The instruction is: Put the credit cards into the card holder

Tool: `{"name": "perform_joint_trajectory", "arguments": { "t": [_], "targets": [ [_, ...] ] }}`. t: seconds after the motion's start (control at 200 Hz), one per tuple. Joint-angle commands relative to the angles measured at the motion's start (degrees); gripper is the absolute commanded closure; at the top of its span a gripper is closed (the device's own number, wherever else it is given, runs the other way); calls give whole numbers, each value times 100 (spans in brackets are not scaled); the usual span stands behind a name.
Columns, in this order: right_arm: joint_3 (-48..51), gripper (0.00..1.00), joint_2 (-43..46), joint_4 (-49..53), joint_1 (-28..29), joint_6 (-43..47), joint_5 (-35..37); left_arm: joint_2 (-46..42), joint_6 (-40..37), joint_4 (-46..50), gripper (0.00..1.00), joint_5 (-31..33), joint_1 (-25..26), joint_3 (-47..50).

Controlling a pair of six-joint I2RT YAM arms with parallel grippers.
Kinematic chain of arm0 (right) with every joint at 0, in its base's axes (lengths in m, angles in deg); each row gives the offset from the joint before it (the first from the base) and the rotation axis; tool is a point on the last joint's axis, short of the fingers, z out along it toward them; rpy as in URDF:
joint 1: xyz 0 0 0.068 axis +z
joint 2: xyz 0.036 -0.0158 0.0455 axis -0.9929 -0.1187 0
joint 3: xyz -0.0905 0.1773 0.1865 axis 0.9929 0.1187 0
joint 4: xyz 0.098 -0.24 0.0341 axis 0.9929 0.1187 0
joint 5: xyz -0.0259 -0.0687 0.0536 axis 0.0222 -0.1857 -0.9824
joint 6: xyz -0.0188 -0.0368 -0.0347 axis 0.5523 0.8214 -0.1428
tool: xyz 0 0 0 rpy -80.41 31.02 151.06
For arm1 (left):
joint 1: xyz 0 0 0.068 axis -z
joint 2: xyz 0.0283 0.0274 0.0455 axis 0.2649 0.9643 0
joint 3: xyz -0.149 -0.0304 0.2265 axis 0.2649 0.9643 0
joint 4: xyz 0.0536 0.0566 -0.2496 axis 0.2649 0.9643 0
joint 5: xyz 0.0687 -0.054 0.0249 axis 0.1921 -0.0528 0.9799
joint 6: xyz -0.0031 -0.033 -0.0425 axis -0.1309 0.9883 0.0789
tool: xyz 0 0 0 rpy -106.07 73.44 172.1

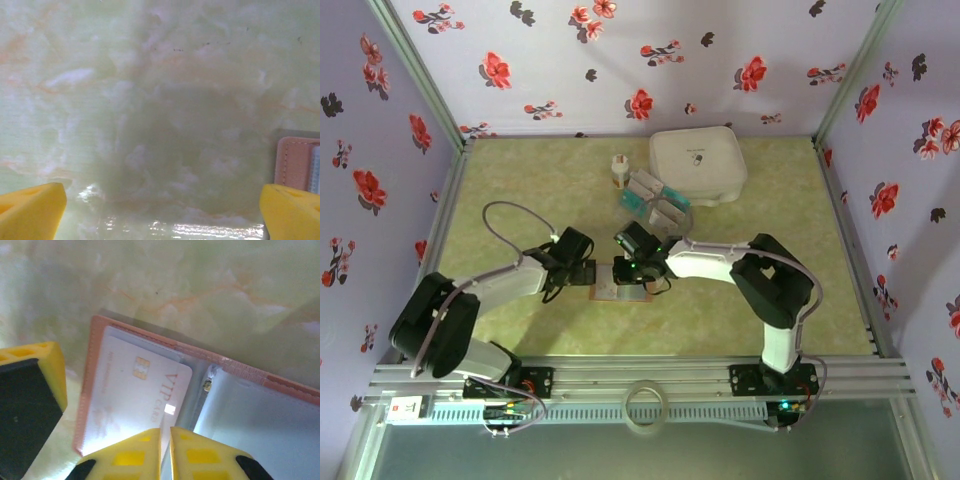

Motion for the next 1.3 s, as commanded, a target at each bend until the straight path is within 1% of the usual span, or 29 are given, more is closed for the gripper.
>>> {"name": "perform_joint_trajectory", "arguments": {
  "t": [0.0,0.155,0.37,0.49,0.645,0.855,1.065,1.2,1.295],
  "targets": [
    [56,83,430,155,-94,58,145,-233,-142,254,0,-31,-53,-141],
    [301,76,705,235,-301,125,198,-345,-168,226,0,-97,-44,-172],
    [830,71,1148,188,-662,136,157,-382,-282,86,0,-204,92,-164],
    [1010,68,1291,178,-684,109,96,-267,-252,71,0,-203,151,-164],
    [1276,66,1335,-81,-670,-75,-52,-150,-177,59,0,-37,160,-104],
    [1434,65,1396,-161,-642,-159,-20,-115,-204,-24,0,-24,160,-5],
    [1514,64,1940,193,-643,-41,281,-140,-160,-57,0,-59,158,66],
    [1612,60,2372,588,-657,66,611,-132,-160,-77,0,-75,163,58],
    [1728,57,2476,740,-691,93,744,-132,-160,-97,0,-95,168,66]
  ]
}}
